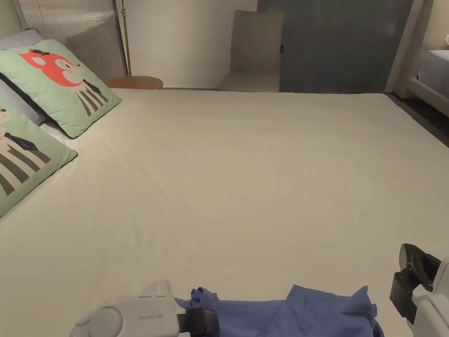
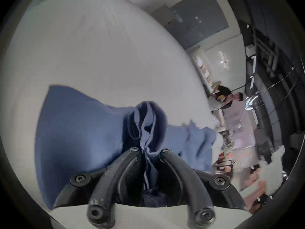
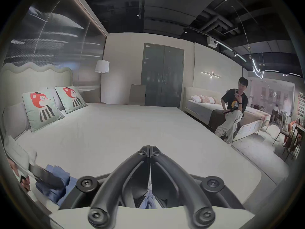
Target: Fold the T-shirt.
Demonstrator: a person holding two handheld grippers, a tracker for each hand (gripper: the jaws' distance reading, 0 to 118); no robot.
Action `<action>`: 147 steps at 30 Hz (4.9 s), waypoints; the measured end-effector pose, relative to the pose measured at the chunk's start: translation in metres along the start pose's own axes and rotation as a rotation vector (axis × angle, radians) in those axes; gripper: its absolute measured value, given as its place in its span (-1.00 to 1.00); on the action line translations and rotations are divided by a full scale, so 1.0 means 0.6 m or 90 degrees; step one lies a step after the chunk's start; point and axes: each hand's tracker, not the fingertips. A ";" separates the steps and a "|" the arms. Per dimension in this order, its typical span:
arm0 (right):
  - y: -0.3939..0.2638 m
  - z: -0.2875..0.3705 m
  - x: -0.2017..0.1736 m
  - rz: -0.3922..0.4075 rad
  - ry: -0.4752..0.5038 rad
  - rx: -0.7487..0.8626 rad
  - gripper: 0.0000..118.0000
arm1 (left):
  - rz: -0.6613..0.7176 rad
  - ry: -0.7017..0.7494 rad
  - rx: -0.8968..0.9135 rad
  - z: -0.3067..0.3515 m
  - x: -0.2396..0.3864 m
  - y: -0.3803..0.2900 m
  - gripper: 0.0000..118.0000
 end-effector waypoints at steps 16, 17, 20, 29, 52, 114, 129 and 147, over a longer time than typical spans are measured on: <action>-0.026 -0.003 0.034 -0.052 -0.003 -0.022 -0.99 | -0.274 0.334 0.309 0.074 0.043 -0.054 -1.00; -0.027 -0.003 0.033 -0.053 -0.001 -0.023 -0.99 | -0.297 0.323 0.285 0.057 0.041 -0.063 -1.00; -0.029 -0.002 0.034 -0.056 0.002 -0.025 -0.99 | -0.321 0.277 0.235 0.018 0.053 -0.094 -1.00; -0.030 0.005 0.058 -0.059 -0.019 -0.024 -0.99 | -0.475 0.292 0.193 -0.101 0.137 -0.180 -1.00; -0.015 -0.001 0.036 -0.059 -0.004 -0.022 -0.99 | 0.067 -0.167 0.174 0.181 -0.139 0.033 0.48; -0.033 0.021 0.086 -0.103 -0.013 -0.027 -0.99 | -0.182 -0.024 0.303 0.054 0.136 -0.061 -0.73; -0.032 0.025 0.083 -0.104 -0.008 -0.029 -0.99 | -0.450 0.175 0.231 -0.119 0.186 -0.191 -1.00; -0.029 0.031 0.096 -0.103 -0.023 -0.024 -0.99 | -0.498 0.082 0.192 -0.192 0.272 -0.247 -1.00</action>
